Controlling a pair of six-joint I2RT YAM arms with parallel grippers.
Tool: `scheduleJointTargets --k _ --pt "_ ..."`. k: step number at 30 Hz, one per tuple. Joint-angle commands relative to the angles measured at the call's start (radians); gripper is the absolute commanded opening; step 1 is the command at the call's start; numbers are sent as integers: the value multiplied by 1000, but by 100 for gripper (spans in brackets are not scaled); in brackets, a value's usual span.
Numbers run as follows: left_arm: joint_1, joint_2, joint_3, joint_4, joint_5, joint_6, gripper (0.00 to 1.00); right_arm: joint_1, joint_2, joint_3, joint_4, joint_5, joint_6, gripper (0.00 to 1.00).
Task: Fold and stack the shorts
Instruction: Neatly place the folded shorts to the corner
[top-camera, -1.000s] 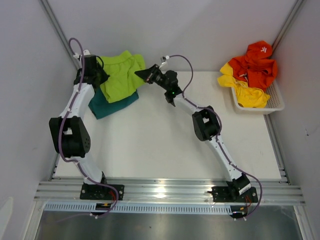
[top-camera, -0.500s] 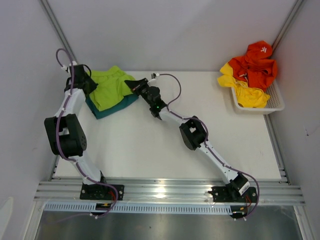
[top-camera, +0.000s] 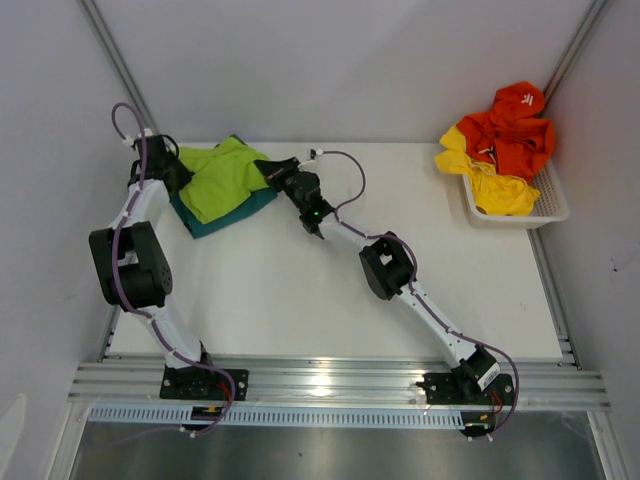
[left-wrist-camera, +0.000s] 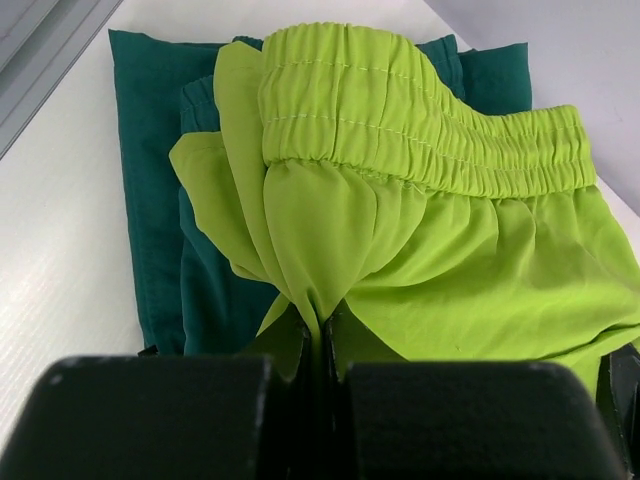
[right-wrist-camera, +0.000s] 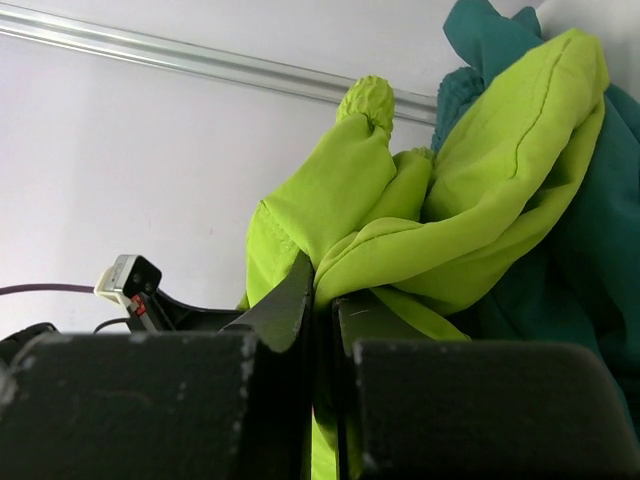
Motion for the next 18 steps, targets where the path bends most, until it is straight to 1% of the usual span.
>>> scheduleJointTargets --k 1,4,5,6,7,8,9,10,11,12,13,14,16,18 --pt "40 1 29 35 -12 39 0 -7 -56 45 -7 54 10 0" --pt "58 33 59 6 -21 52 0 -8 -67 35 -24 44 19 0" --pt "63 52 87 -11 -23 55 0 -8 -70 31 -49 47 18 4" --pt "64 99 101 -51 -9 59 4 -8 -73 24 -60 53 18 11" --pt "69 122 122 -63 2 57 10 -8 -83 15 -64 65 16 34" --pt "75 142 135 -73 3 52 33 -11 -86 5 -73 68 1 44" --pt "84 159 141 -89 37 43 47 -14 -89 7 -87 65 -8 53" --pt "96 176 136 -90 75 17 60 -19 -96 7 -93 56 -15 69" --pt "112 179 133 -82 101 11 72 -27 -101 4 -102 51 -34 72" --pt "118 179 123 -74 121 8 90 -30 -107 4 -109 47 -42 73" --pt "119 178 122 -79 127 8 98 -33 -119 2 -118 39 -51 79" --pt "118 174 127 -86 120 8 99 -40 -125 -7 -118 36 -67 83" --pt "119 171 139 -112 114 13 99 -44 -144 -13 -127 34 -90 84" --pt "118 156 145 -140 68 11 99 -48 -161 4 -168 31 -140 84"
